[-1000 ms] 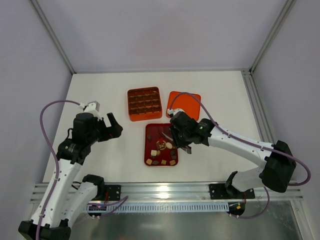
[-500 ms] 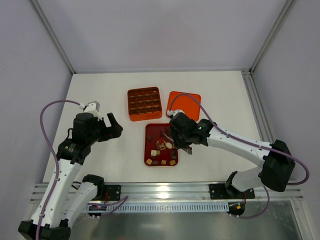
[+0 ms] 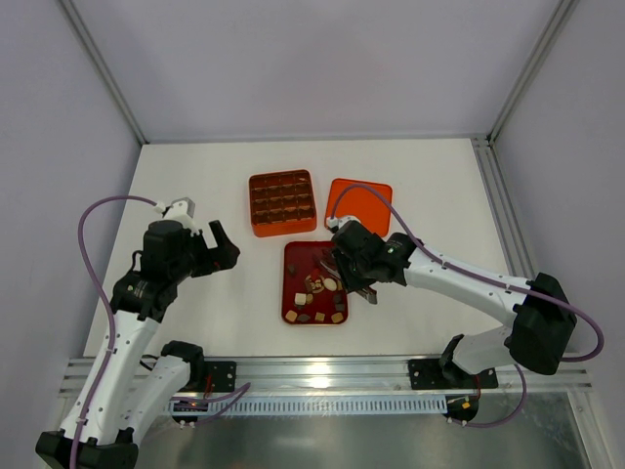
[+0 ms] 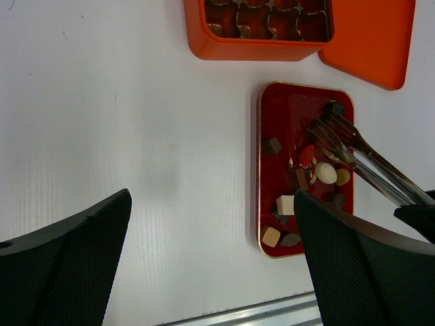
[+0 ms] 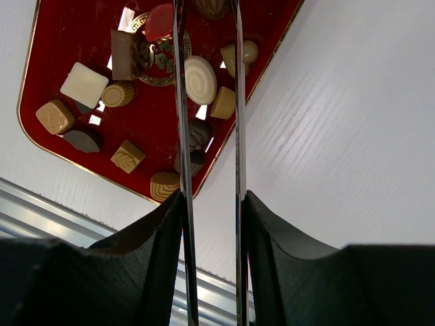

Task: Pack the chocolate

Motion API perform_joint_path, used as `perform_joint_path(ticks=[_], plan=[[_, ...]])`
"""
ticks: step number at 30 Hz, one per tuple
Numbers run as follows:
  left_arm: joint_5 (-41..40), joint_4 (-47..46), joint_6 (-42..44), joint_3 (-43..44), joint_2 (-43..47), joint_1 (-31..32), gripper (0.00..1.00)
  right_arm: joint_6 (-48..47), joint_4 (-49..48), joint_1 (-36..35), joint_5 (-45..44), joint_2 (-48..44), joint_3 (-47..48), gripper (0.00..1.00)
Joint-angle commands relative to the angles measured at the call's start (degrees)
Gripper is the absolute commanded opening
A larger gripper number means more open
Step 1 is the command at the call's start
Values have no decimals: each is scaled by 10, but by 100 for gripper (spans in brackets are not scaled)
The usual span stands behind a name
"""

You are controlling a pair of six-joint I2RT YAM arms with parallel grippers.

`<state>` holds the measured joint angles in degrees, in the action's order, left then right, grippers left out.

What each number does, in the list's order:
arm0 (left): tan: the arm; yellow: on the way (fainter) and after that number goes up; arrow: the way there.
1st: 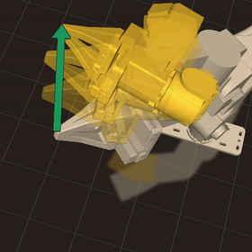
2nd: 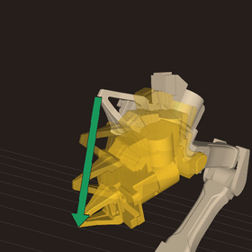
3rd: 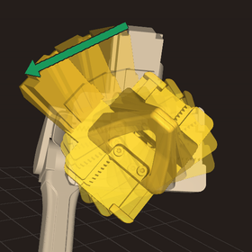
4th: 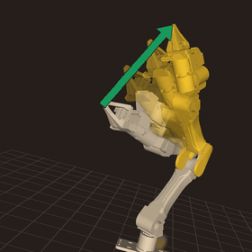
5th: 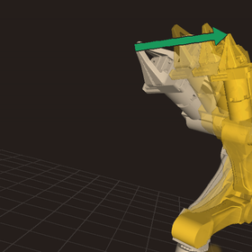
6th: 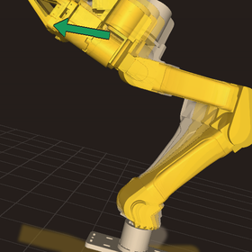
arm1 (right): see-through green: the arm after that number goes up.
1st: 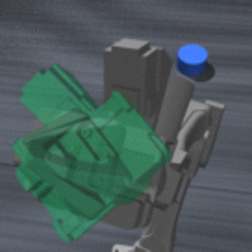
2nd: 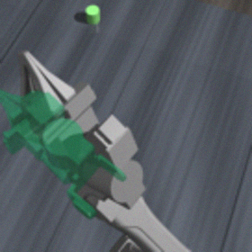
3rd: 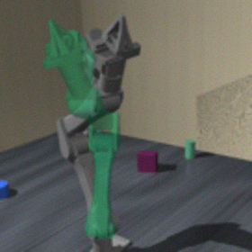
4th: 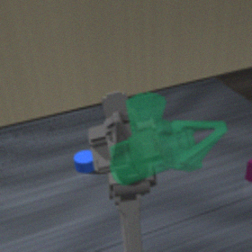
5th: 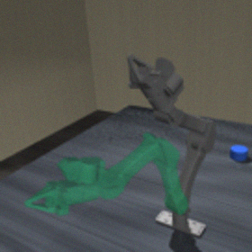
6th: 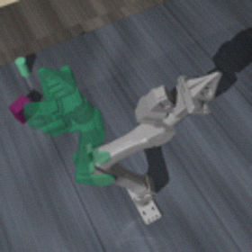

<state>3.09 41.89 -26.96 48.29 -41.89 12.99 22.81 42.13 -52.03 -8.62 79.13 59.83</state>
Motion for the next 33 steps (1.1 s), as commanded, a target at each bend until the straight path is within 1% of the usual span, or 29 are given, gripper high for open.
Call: perform_joint_path(ticks=[1,7,9,16,33], plan=[[3,-16,1,0,4,1,100,-4,0,-4,-5,-9,5,42],[2,-15,0,-1,4,1,100,-4,-3,-4,4,-10,5,40],[2,-15,1,-1,5,1,100,-4,-4,-4,8,-12,5,37],[2,-16,0,-1,4,1,100,-6,3,-4,11,-20,20,32],[2,-16,1,-1,6,1,100,-12,24,-4,-2,-20,60,31]])
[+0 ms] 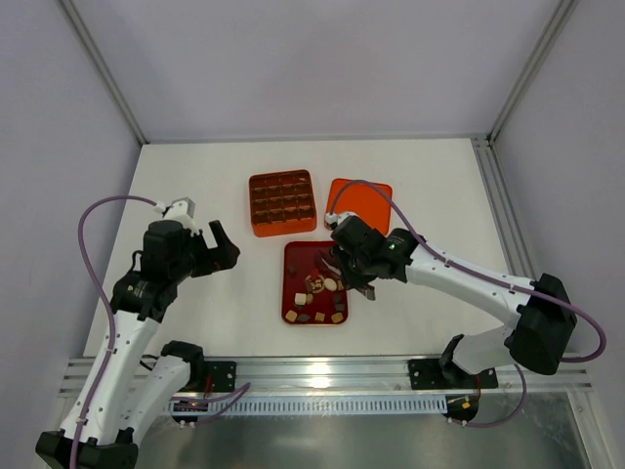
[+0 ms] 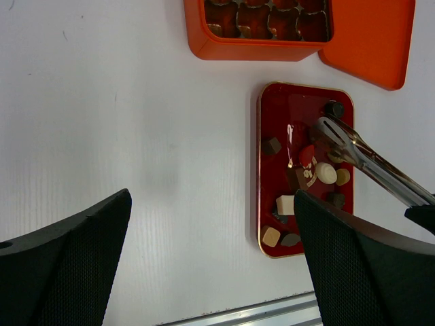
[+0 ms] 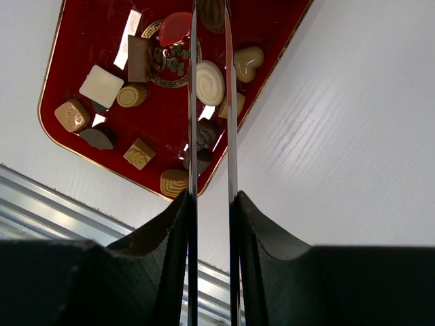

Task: Pack the chocolate

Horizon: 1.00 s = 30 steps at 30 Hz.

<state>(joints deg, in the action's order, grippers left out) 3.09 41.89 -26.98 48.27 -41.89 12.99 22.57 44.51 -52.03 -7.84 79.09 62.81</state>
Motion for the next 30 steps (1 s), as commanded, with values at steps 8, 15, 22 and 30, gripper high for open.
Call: perform_joint_path(ticks=[8,15,22,30], plan=[[2,-16,1,-1,5,1,100,-16,9,-5,-5,-12,61,31],[2,-15,0,-1,4,1,100,-33,18,3,-1,23,145,31],[2,-16,1,-1,1,1,100,-55,12,46,28,116,287,31],[0,-16,1,-1,-2,2,100,-61,3,95,62,285,486,31]])
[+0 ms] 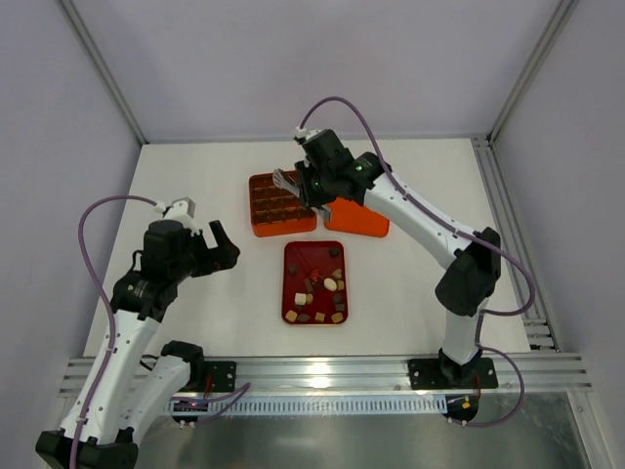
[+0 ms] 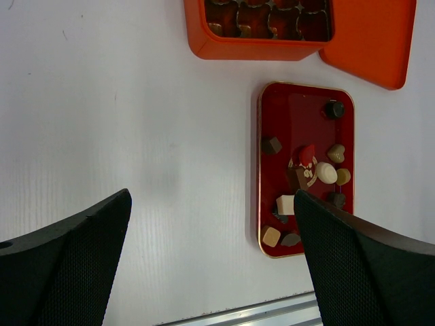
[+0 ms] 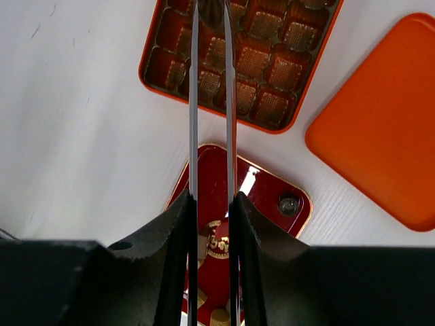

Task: Pack the chocolate

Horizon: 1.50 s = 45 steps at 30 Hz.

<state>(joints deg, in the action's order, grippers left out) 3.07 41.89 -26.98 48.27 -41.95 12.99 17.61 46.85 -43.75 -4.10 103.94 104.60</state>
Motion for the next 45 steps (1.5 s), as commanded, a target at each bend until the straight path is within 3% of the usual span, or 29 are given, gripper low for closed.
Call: perform_joint_path(ticks=[1,6,13,30,45], plan=[[1,-16,0,-1,-2,1,100,-12,-20,15,28,55,86,31],[-3,-15,0,-1,-3,2,100,-7,-33,22,34,134,171,31],[-3,-15,-1,-2,-4,2,100,21,-101,22,59,187,183,31],[-2,-15,-1,-1,-5,2,99,44,-145,12,46,241,184,31],[-2,-15,0,-3,-5,3,100,40,-141,1,14,244,192,44]])
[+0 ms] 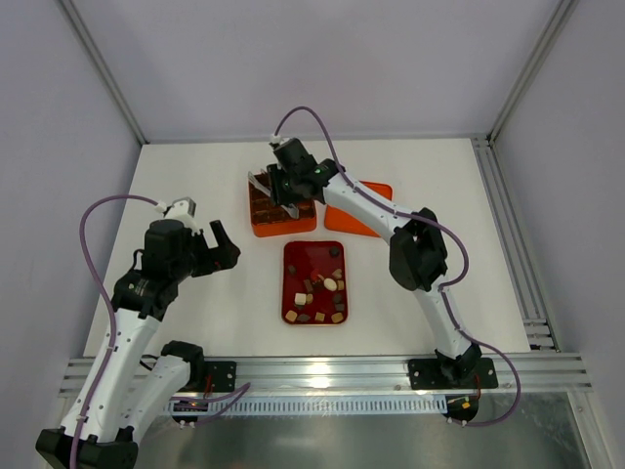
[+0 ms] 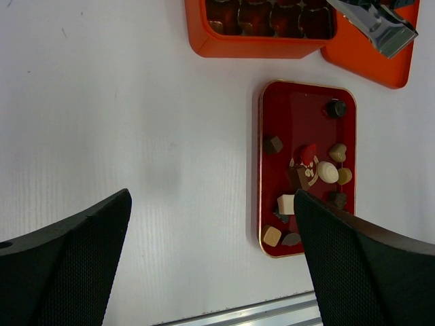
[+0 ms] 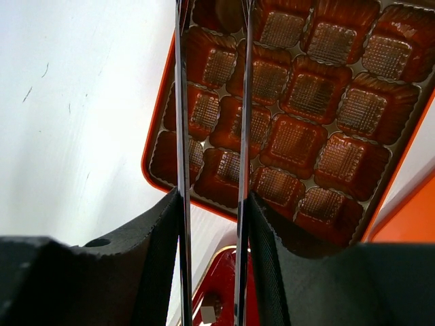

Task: Pack the chocolate

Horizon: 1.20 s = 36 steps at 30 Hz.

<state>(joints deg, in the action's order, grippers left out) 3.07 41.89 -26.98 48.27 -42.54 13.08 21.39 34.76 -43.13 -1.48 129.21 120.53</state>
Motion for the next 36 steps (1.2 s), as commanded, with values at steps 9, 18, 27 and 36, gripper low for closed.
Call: perform_joint_path(ticks=[9,18,27,36], plan=[[-4,-15,-1,-3,2,2,100,-13,-1,-5,-34,-51,38,44],[-6,-15,-1,-2,1,3,100,-18,-17,-6,-55,-237,-151,43],[-9,-15,-2,-2,7,3,100,17,-21,-24,-63,-487,-469,42],[-3,-14,-1,-2,0,5,100,95,21,-133,-99,-638,-626,40]])
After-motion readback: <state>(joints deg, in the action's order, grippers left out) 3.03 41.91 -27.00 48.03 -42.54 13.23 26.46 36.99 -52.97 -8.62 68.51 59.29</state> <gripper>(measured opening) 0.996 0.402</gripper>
